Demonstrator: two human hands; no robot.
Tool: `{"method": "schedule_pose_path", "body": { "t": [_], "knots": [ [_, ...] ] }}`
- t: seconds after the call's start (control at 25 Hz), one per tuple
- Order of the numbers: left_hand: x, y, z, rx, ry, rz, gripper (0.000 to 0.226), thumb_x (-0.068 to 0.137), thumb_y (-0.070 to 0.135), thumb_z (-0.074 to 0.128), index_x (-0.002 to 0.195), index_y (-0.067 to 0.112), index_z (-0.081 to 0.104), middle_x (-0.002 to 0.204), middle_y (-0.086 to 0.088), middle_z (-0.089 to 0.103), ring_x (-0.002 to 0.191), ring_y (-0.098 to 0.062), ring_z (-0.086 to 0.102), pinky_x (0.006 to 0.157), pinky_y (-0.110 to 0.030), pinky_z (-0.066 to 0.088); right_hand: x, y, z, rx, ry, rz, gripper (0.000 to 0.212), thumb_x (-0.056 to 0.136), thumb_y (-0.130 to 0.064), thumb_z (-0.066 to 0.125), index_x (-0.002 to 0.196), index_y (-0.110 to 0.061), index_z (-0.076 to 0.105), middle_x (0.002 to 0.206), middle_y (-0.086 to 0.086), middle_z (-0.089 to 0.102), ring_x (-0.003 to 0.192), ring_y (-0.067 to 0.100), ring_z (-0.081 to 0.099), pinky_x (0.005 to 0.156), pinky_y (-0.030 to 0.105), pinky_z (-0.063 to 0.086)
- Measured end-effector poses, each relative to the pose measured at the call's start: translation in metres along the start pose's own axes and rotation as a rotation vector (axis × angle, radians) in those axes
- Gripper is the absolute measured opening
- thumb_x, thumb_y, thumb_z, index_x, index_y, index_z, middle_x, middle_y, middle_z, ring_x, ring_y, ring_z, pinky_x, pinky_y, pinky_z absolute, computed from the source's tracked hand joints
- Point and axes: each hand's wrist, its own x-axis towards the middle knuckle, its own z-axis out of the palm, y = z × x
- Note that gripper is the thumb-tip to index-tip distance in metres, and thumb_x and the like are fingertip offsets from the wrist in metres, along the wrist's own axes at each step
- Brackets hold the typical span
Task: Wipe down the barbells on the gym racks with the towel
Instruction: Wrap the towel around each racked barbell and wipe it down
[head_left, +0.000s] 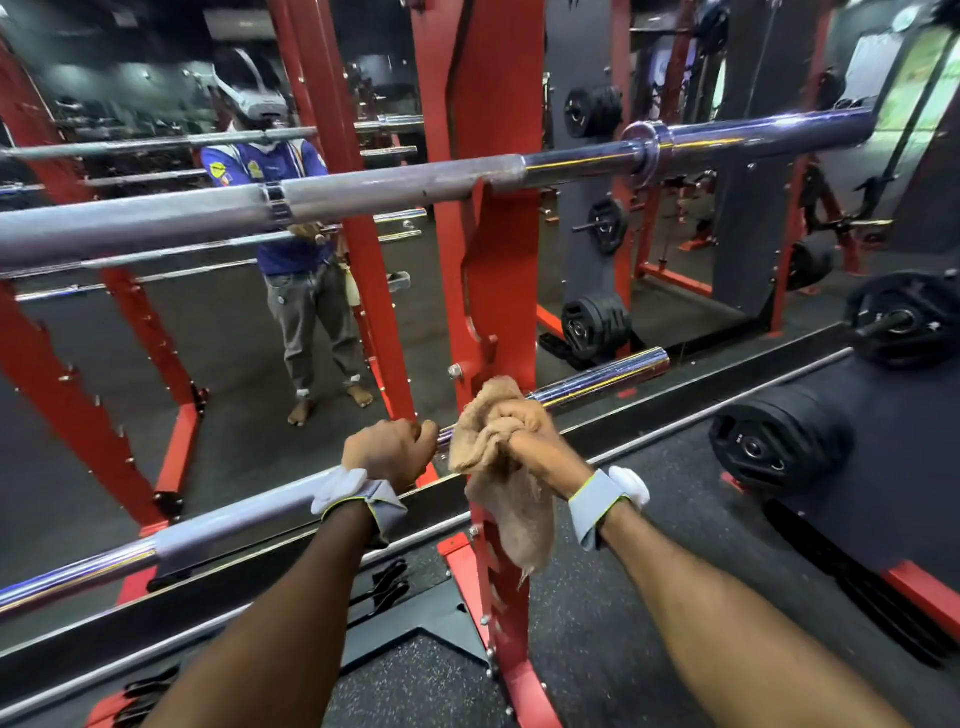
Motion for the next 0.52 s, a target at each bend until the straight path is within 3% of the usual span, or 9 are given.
{"method": "schedule_pose_path", "body": {
  "t": [0.12, 0.24, 0.36, 0.44, 0.52],
  "knots": [
    [0.001, -0.002, 0.004, -0.043, 0.017, -0.059, 0.052, 0.091, 0.056, 0.027, 0.093, 0.022, 0.067, 0.096, -0.010, 0.071, 0.092, -0.033, 0.066, 0.067, -0.032, 0.041, -0.020, 0.018, -0.009, 0.155, 0.079, 0.116, 0.017, 0.066, -0.002, 0.046, 0.059, 0.001, 0.061, 0.053, 0.012, 0.055, 0.040, 0.014, 0.046, 0.037, 0.018, 0.031],
    [0.000, 0.002, 0.005, -0.077, 0.020, -0.114, 0.054, 0.091, 0.060, 0.028, 0.094, 0.026, 0.069, 0.097, -0.007, 0.071, 0.094, -0.031, 0.067, 0.072, -0.032, 0.045, -0.036, 0.034, -0.021, 0.234, 0.100, 0.154, 0.024, 0.061, -0.002, 0.045, 0.068, 0.012, 0.063, 0.055, 0.010, 0.060, 0.041, 0.009, 0.051, 0.038, 0.016, 0.034],
    [-0.004, 0.002, 0.009, -0.057, 0.077, -0.131, 0.058, 0.090, 0.065, 0.022, 0.091, 0.031, 0.070, 0.093, -0.001, 0.073, 0.094, -0.028, 0.068, 0.077, -0.032, 0.050, -0.037, 0.002, -0.023, 0.526, 0.206, 0.095, 0.017, 0.066, 0.012, 0.047, 0.076, 0.012, 0.061, 0.058, 0.008, 0.066, 0.046, 0.008, 0.059, 0.040, 0.014, 0.041],
    [-0.006, 0.002, 0.010, -0.073, 0.076, -0.129, 0.061, 0.088, 0.067, 0.018, 0.089, 0.031, 0.069, 0.089, 0.002, 0.074, 0.092, -0.027, 0.069, 0.077, -0.031, 0.052, -0.025, -0.023, -0.020, 0.730, 0.232, 0.087, 0.024, 0.067, 0.026, 0.043, 0.072, 0.009, 0.058, 0.066, 0.025, 0.067, 0.051, 0.024, 0.064, 0.044, 0.022, 0.048],
    [-0.006, 0.002, 0.009, -0.089, 0.048, -0.117, 0.063, 0.087, 0.066, 0.016, 0.088, 0.030, 0.068, 0.088, 0.003, 0.074, 0.092, -0.026, 0.069, 0.077, -0.032, 0.053, -0.003, -0.033, -0.015, 0.769, 0.268, 0.053, 0.028, 0.065, 0.030, 0.034, 0.074, 0.011, 0.053, 0.071, 0.033, 0.066, 0.056, 0.033, 0.068, 0.049, 0.032, 0.054]
  ]
}}
